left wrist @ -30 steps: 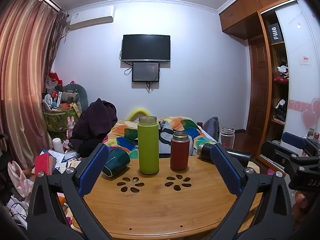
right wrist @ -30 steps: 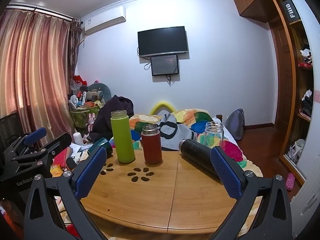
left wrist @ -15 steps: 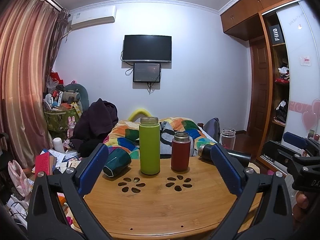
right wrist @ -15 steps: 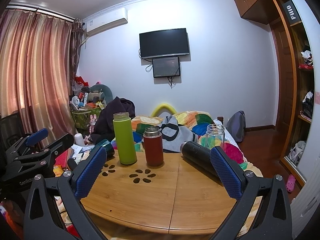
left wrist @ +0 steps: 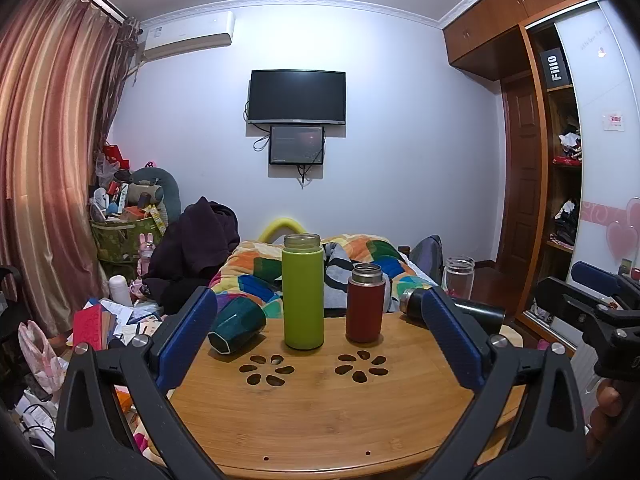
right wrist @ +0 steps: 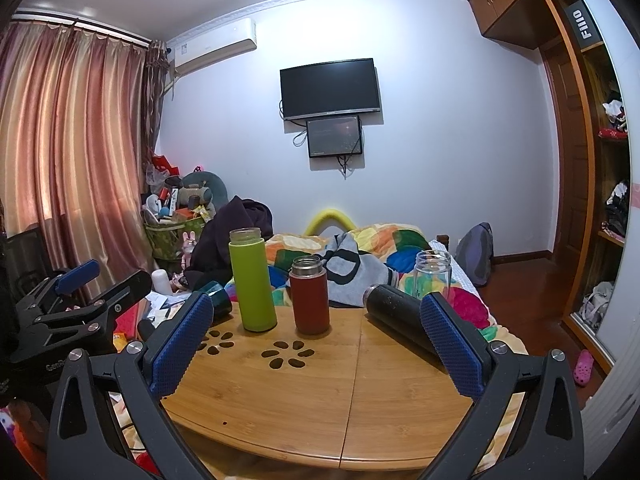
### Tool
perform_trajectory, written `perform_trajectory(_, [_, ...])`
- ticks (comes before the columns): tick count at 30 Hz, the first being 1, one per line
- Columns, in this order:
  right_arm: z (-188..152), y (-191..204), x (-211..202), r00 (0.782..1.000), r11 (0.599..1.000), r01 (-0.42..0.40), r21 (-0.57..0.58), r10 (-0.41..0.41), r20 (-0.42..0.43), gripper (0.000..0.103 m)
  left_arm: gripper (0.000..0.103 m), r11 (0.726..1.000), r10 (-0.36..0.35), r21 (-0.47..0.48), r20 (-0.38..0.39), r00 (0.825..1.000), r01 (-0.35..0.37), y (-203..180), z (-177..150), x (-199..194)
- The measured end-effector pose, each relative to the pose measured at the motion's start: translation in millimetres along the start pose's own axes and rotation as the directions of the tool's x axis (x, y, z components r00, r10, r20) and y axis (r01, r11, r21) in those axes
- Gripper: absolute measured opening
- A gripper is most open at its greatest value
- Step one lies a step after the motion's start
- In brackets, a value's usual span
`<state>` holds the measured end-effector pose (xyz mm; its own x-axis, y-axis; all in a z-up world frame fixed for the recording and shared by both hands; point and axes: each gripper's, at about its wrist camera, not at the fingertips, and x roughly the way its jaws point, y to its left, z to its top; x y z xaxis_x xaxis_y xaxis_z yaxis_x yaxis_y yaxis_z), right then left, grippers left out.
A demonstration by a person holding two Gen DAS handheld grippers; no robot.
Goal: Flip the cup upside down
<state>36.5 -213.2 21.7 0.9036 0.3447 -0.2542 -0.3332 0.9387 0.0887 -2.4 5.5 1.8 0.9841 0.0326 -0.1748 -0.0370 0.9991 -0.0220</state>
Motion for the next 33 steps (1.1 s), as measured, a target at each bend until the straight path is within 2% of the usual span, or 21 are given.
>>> perform_trajectory(33, [-1.4, 3.2, 1.7, 1.0, 1.0, -0.015, 0.003, 0.015, 0.0, 0.103, 0.103, 1.0, 0.009, -0.013, -0.021, 1.0, -0.009, 4.7, -4.0, 6.9])
